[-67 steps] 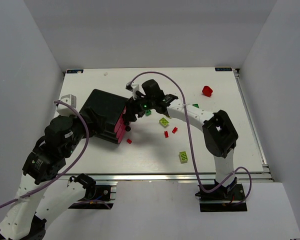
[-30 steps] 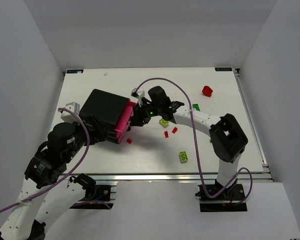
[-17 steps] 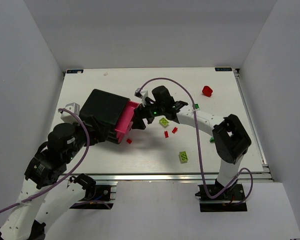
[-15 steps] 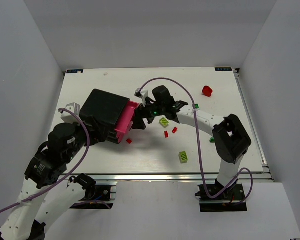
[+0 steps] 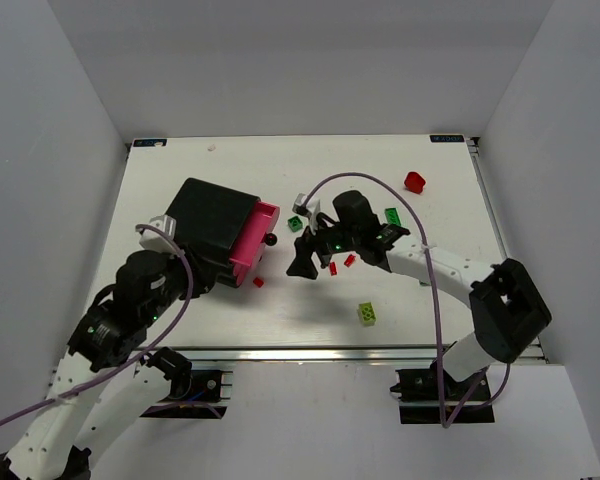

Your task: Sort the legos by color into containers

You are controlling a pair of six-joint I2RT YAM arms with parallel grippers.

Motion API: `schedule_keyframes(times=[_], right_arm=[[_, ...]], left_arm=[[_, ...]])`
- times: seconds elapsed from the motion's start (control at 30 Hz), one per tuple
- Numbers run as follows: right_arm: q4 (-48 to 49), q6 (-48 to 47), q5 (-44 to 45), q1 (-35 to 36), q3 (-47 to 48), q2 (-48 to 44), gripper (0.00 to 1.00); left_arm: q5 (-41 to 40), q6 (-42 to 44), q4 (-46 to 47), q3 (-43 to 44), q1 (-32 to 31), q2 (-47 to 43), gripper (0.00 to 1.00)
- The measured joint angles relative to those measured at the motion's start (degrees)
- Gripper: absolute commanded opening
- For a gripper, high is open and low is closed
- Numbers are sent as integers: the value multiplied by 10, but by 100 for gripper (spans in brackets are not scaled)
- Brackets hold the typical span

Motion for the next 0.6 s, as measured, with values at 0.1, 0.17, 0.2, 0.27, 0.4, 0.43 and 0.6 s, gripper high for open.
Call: schedule_keyframes(times=[0.1, 0.17, 0.2, 0.27, 0.4, 0.43, 0.6], right_arm=[[2, -3, 6, -11, -11, -28, 66], [5, -3, 15, -23, -22, -51, 58], [7, -2, 20, -30, -30, -64, 56], [6, 0, 32, -51, -46, -94, 50], [1, 8, 52, -101, -72, -147, 47], [-2, 9, 55, -111, -76, -156, 51], [-22, 18, 53, -175, -83, -176, 66]], left_arm=[[42, -12, 23, -41, 0, 31, 33], [75, -21, 40, -62, 0, 65, 33], [88, -25, 51, -71, -1, 83, 34], [113, -31, 67, -82, -1, 106, 38], [152, -38, 101, -78, -4, 124, 47], [160, -40, 112, -75, -5, 131, 49], [184, -46, 149, -61, -35, 177, 57]])
